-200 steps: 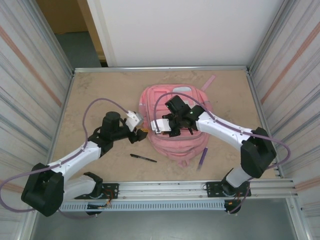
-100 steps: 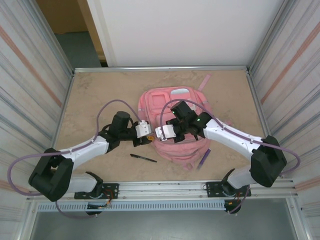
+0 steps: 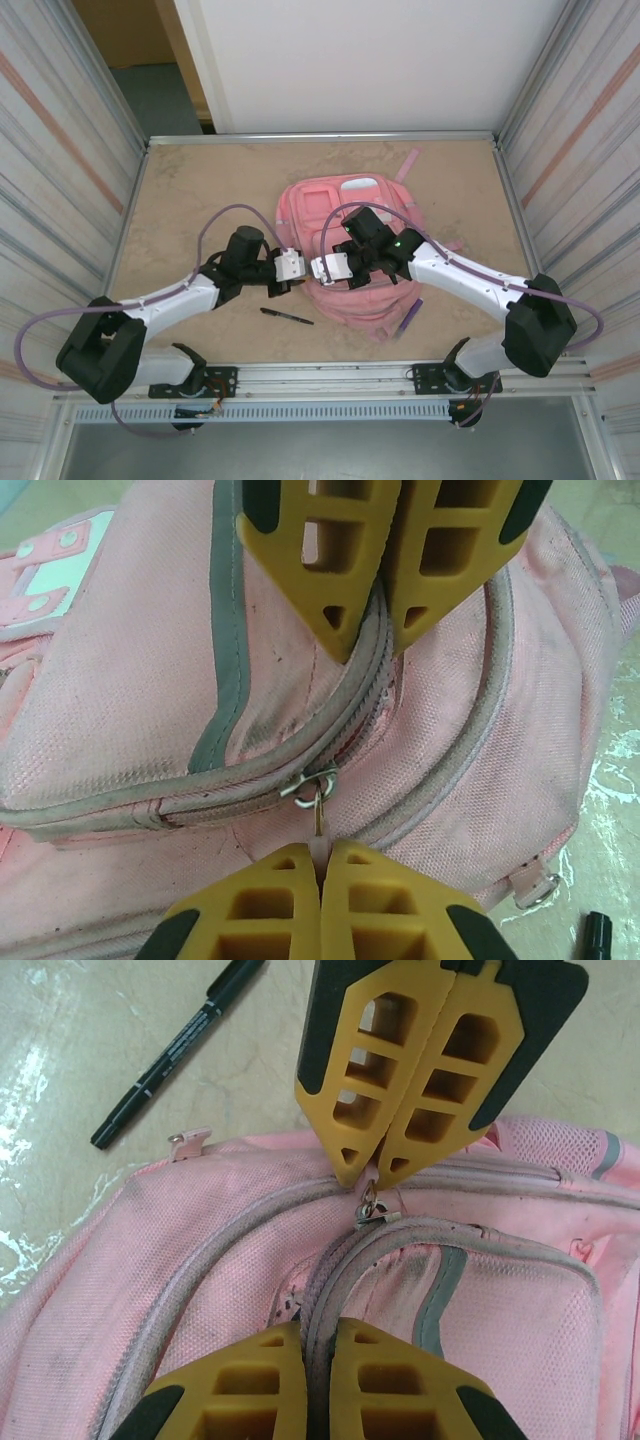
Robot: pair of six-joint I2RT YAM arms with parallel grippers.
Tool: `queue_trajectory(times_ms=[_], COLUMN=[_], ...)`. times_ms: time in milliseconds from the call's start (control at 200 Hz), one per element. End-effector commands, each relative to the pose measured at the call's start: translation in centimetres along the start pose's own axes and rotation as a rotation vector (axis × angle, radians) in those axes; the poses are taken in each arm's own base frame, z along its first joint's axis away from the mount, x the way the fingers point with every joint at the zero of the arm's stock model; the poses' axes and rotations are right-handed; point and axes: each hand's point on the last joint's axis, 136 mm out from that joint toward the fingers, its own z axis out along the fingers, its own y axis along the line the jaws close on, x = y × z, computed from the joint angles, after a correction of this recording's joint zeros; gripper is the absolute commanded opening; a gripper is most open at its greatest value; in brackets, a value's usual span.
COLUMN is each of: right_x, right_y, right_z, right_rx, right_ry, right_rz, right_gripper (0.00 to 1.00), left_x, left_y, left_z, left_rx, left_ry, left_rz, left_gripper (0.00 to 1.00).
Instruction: Pack the student bag
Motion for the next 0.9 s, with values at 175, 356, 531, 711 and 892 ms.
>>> queue_trajectory(times_ms=[175,356,531,711,892], right_x=[-1.7,-1.6,-2.0,-3.8,-4.6], right_y=[0.8,0.2,-1.0,-3.7,-6.7], right_z=[-0.6,-0.4,-0.3,-1.9,-6.9], right_rx=[-0.002,0.015,0.069,0.104,0.376], right_ry=[-0.076,-0.084,-0.133,-0.221,-0.315], right_rz=[-0.026,-0.016,0.024,0.245,0.401], right_gripper=[0.0,0.0,0.08,0.99,0.99], left_x=[-0.9,2.0,2.5,3.1,2.7], left_y=[6.2,8.4,9.4,10.7,8.6], left_z=[-1.6,-0.5,-0.8,-2.1,-2.7], left_rx=[-0.142,-0.192,-0.255,-0.34,-0.236], left_ry=[-0.017,0.132,0.152,0.137,0.167], left_rz=[-0.162,-0.296,-0.358,-0.446,-0.527], left_gripper=[0.0,0.0,0.0,0.0,0.24])
